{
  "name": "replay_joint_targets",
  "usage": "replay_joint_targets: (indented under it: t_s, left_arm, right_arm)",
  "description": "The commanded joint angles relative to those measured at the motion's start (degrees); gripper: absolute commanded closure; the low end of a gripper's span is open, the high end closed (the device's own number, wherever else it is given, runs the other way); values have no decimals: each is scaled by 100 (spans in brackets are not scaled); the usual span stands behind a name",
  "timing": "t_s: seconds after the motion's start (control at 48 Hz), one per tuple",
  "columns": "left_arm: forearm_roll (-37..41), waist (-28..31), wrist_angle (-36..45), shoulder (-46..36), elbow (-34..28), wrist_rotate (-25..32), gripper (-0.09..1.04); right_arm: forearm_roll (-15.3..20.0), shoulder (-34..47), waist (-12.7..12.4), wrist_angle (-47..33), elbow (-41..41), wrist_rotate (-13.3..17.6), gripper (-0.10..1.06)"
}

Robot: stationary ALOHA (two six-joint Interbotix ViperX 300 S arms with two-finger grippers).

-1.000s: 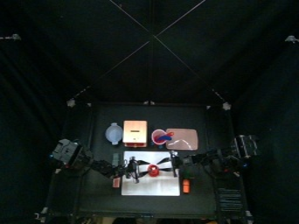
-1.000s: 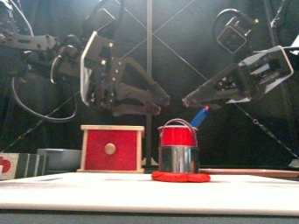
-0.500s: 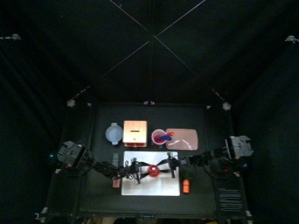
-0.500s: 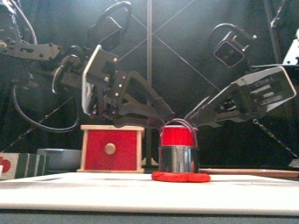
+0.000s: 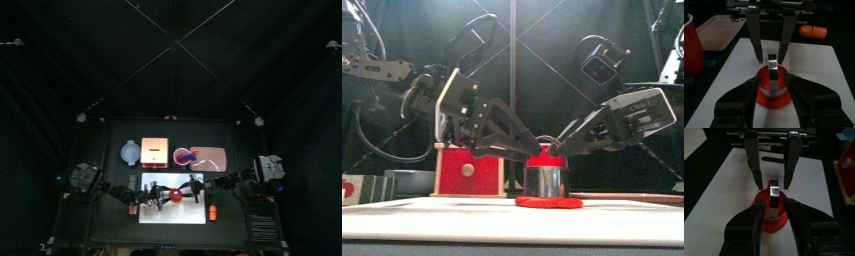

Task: Get the cutter from the drawer then cut the dough then place the extra dough in the bowl
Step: Cut the dough

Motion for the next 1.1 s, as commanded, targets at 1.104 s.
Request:
replay_joint_targets:
  t_s: [1.104]
  left_arm:
    - [-35, 53, 501, 123, -114, -18, 32]
  right_arm:
    - [44, 141, 53, 325, -132, 0, 51]
